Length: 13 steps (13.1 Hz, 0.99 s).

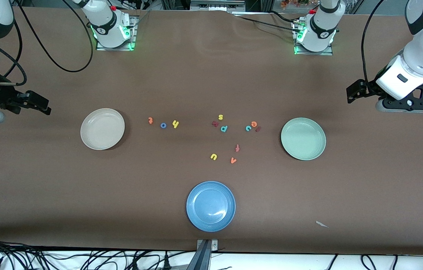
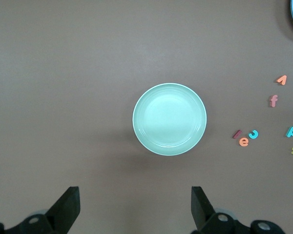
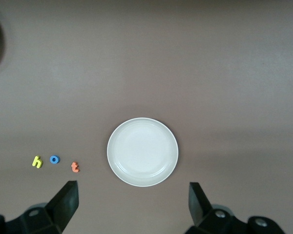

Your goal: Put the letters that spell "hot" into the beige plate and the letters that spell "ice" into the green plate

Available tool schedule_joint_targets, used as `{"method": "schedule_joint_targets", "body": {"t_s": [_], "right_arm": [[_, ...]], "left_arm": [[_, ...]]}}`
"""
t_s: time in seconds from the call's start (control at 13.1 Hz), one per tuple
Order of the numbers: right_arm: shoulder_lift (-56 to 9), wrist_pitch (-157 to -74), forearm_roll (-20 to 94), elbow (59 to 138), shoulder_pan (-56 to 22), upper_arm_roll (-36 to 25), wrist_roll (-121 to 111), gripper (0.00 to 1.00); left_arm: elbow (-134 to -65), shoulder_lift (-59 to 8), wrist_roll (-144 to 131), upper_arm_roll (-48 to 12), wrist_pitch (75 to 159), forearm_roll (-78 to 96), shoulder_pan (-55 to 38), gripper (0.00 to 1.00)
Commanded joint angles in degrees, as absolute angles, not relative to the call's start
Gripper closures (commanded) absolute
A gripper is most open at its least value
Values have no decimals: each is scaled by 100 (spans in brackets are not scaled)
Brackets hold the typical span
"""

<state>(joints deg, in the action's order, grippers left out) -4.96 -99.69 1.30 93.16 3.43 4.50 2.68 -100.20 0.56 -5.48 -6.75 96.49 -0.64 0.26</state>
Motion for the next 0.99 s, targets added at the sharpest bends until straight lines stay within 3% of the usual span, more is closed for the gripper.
{"method": "schedule_joint_targets", "body": {"t_s": [0.0,0.92], "right_arm": [[-483,-9896,35,9281,334,475,290,0],[-483,-9905,35,9272,334,475,299,0]], "left_arm": [[-10011,88,-475,-677,9580,-9,44,0],[-10002,62,-545,-686,9580,-18,26,0]]}}
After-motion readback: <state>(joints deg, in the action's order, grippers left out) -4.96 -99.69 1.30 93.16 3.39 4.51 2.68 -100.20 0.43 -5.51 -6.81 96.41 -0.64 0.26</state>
